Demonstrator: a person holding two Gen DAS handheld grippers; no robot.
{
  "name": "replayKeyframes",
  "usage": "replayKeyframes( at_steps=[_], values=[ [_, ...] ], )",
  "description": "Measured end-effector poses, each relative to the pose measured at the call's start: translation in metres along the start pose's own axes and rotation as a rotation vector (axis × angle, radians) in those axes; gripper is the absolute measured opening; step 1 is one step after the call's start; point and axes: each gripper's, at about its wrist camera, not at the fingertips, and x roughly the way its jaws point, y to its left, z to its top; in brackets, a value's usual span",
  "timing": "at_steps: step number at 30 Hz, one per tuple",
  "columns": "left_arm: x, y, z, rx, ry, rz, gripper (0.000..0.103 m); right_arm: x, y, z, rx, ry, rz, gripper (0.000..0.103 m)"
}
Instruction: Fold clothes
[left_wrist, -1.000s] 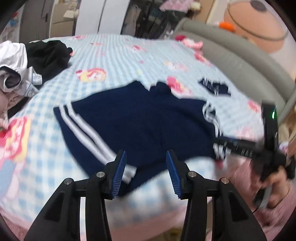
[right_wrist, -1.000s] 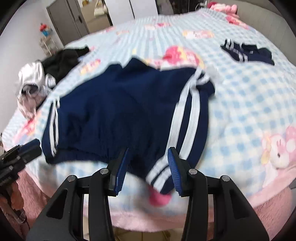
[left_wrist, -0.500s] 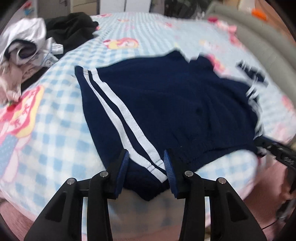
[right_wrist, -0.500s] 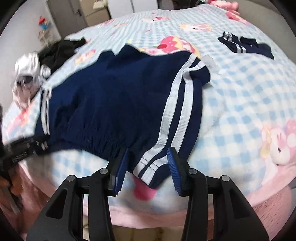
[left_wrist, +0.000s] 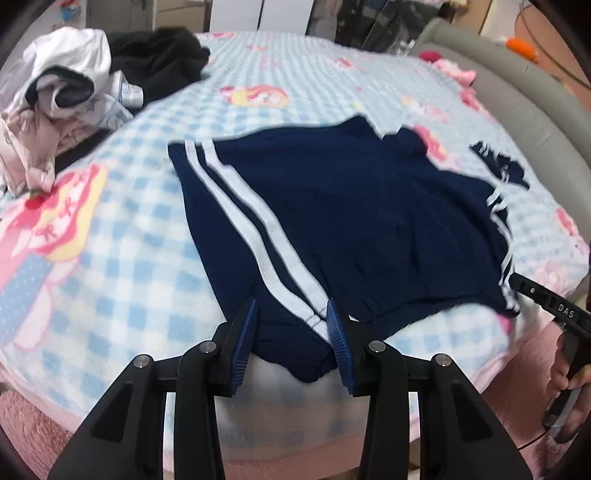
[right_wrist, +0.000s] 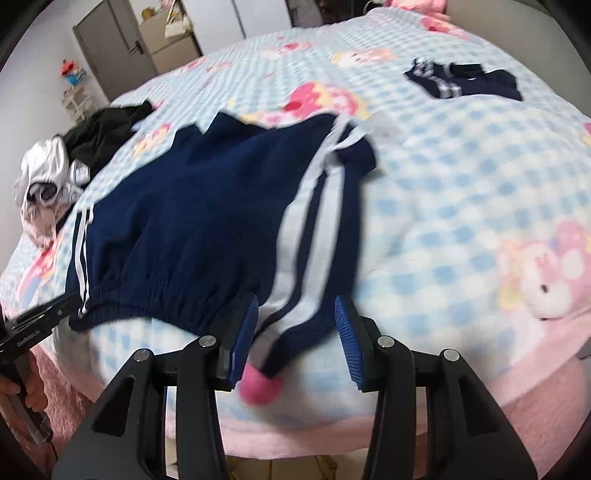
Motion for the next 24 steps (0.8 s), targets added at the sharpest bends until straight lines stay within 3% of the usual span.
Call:
replayKeyframes(
  at_steps=[3,8,13,15,17,20,24],
  values=[
    [0.007,0.0,-0.001,-0.014,0.025,-0.008,0.042,-0.004,0.0,0.004,0.009,-0.02,0.033,0.044],
    [0.022,0.0,-0.003,-0.047,0.079,-0.037,0.042,0.012,0.02,0.0,-0.044,0.019,0.047,0.044],
    [0.036,0.0,-0.004,-0.081,0.132,-0.066,0.044,0.01,0.0,-0.003,0.003,0.027,0.005,0.044],
    [0.032,0.003,-0.002,-0.122,0.115,-0.076,0.043,0.009,-0.005,-0.001,0.012,0.024,-0.045,0.044],
    [0.021,-0.001,0.002,-0.137,0.063,-0.059,0.044,0.007,-0.013,0.001,0.033,0.026,-0.042,0.044],
    [0.015,-0.031,0.018,-0.036,0.034,-0.104,0.044,0.005,-0.016,0.011,0.059,0.024,0.011,0.044],
    [0.02,-0.069,0.043,0.089,0.024,-0.136,0.044,0.006,-0.006,0.039,-0.003,-0.006,-0.001,0.044]
  ],
)
